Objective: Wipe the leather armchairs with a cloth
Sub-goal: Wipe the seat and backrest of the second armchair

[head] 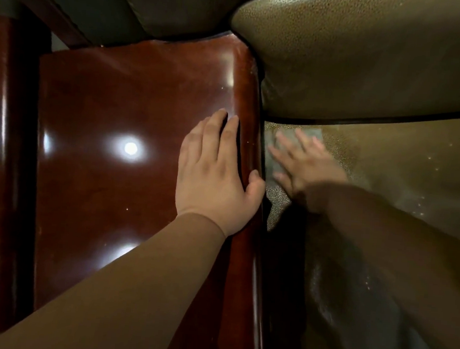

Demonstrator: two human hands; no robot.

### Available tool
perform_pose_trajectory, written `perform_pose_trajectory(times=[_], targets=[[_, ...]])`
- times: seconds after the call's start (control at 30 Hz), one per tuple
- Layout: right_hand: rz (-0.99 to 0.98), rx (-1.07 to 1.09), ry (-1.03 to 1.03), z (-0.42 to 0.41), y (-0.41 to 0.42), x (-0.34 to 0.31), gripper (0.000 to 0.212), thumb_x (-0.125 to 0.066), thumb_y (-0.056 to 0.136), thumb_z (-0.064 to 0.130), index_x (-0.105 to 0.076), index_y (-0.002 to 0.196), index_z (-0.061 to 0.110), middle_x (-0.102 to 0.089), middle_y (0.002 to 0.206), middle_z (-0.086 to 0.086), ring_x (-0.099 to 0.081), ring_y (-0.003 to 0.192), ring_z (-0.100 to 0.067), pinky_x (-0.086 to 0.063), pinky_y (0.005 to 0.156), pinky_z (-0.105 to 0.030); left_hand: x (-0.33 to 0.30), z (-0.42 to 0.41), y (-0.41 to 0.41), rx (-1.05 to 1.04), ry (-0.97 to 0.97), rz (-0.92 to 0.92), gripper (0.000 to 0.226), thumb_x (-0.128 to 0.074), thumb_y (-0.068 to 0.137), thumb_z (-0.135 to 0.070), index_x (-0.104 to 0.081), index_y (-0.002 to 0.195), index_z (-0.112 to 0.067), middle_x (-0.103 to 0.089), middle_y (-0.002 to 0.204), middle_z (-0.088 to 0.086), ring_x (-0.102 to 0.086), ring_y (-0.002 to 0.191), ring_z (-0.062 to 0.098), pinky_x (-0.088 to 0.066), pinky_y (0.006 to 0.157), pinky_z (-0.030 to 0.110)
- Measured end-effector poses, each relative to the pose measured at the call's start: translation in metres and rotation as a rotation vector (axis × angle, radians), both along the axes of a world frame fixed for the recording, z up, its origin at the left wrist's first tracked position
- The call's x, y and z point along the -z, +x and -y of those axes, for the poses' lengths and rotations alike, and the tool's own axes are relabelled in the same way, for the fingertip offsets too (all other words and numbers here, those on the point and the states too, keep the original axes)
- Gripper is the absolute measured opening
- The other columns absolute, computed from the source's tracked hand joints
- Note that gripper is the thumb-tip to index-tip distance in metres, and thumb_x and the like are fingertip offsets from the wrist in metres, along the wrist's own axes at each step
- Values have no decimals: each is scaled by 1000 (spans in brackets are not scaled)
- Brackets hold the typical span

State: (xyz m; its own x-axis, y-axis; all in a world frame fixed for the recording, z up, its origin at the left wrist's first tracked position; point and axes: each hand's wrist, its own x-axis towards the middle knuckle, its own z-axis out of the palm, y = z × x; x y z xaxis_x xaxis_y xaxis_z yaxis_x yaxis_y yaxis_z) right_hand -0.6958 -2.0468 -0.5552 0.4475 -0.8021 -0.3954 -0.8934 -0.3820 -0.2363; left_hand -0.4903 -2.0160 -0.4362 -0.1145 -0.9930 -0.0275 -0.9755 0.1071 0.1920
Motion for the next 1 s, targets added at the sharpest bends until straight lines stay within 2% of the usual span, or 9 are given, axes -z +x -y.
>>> perform_pose_trajectory(times=[0.13, 0.3, 0.4, 0.5, 0.6, 0.73, 0.83, 0.93, 1.0], targets=[[-62, 237, -21, 13, 35, 11, 67, -23, 105, 56, -15, 165, 29, -10, 174, -1, -4, 159, -35, 2, 128, -50, 0, 1, 1, -1, -3, -16, 84, -59, 84, -45, -43, 155, -3, -38, 162, 17, -36, 148, 38, -25, 124, 52], [-20, -57, -50, -92, 13, -7, 75, -39, 92, 39, -24, 164, 22, -11, 174, -6, -5, 159, -38, -2, 128, -53, 0, -2, 4, -1, -4, -3, 85, -60, 84, -45, -43, 155, -2, -38, 162, 18, -36, 148, 40, -25, 124, 53], [4, -203, -8, -74, -18, -2, 77, -27, 90, 38, -12, 164, 27, -10, 173, -2, -7, 160, -37, -14, 127, -57, 0, -1, 2, -1, -14, -23, 85, -60, 83, -45, -44, 155, -2, -39, 162, 18, -36, 148, 40, -26, 124, 53], [-75, 123, -109, -15, -26, 13, 64, -31, 103, 47, -23, 162, 23, -22, 171, -10, -19, 156, -42, -17, 125, -59, 1, 0, -1, -2, -20, -29, 84, -60, 83, -44, -45, 154, -2, -39, 161, 18, -36, 148, 40, -25, 124, 53], [-71, 495, -109, -11, -4, 9, 68, -25, 104, 55, -31, 162, 21, -24, 170, -11, -17, 156, -43, -12, 126, -57, 1, -1, 2, -1, -17, -23, 85, -61, 82, -44, -45, 154, -2, -39, 162, 18, -36, 148, 40, -25, 124, 53], [-99, 210, -8, -83, 15, -9, 71, -21, 103, 54, -4, 166, 26, 8, 174, -7, 12, 158, -38, 3, 128, -51, 0, -2, 6, 7, -20, -13, 84, -61, 84, -44, -44, 154, -1, -39, 161, 18, -36, 147, 41, -26, 124, 54], [-52, 74, -64, -80, -27, -9, 70, -25, 100, 56, -24, 164, 27, -14, 174, -3, -8, 159, -36, -8, 129, -52, 0, 1, 4, 7, -45, -26, 83, -60, 84, -44, -45, 153, 0, -39, 161, 19, -37, 146, 42, -27, 123, 55], [-124, 276, -233, -32, -62, 5, 61, -25, 109, 47, -44, 156, 14, -38, 163, -18, -33, 148, -50, -26, 120, -63, 3, 1, 1, 9, -59, -36, 84, -61, 83, -44, -45, 153, 0, -40, 160, 19, -37, 145, 43, -27, 122, 56], [-125, 537, -75, -1, -71, 1, 71, -17, 106, 54, -37, 159, 11, -32, 166, -20, -22, 152, -50, -17, 124, -62, 6, 0, 0, 11, -58, -44, 83, -61, 83, -43, -45, 153, 0, -40, 160, 19, -37, 146, 42, -27, 123, 55]])
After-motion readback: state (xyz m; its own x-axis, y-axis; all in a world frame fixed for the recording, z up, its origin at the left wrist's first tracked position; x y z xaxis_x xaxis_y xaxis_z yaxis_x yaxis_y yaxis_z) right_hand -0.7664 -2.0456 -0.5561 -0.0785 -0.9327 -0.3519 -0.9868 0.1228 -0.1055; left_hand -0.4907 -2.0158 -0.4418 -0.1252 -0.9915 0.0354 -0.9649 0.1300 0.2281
